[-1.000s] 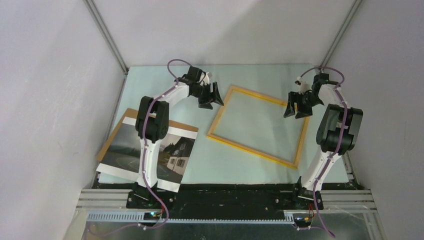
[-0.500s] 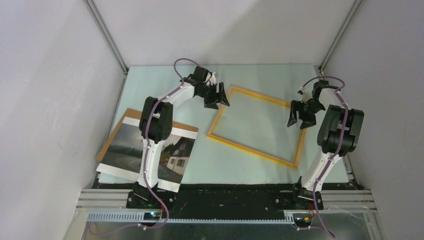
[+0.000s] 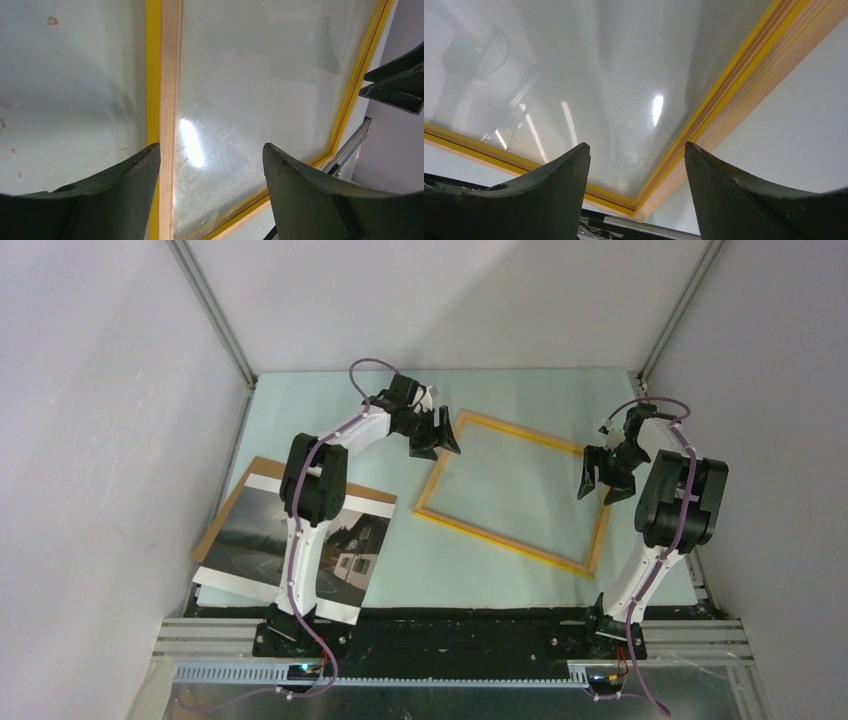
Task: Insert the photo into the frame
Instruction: Pick up the photo frame item from the photo frame.
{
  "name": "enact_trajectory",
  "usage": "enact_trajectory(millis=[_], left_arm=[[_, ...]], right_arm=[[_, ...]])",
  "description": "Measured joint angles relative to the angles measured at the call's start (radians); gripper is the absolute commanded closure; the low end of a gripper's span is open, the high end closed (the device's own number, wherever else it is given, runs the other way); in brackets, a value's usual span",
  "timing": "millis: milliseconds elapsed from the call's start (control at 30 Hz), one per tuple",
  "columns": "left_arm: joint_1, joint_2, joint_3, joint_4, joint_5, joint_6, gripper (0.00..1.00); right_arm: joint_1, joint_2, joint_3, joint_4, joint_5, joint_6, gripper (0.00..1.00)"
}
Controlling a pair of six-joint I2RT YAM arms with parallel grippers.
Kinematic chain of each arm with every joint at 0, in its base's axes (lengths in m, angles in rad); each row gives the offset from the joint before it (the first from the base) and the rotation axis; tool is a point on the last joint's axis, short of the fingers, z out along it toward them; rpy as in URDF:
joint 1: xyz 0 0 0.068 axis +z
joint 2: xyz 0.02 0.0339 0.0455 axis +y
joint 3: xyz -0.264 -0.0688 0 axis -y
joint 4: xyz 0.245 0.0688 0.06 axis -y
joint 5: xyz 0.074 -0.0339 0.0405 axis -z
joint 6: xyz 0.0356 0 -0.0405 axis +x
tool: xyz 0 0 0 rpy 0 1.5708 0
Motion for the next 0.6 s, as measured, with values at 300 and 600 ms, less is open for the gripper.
enact_trajectory(millis=[300,600], left_arm=[[-0.004,0.0,-0.009,0.028,-0.011,-0.009,0.22],[-0.005,-0.002,-0.08,0.07,-0.01,-0.026,0.27]], right_arm=[[0.0,0.008,0.002,0.0,0.032,0.041,0.25],[-0.019,0.048,0.048,-0.04,0.021,0.068,0.25]])
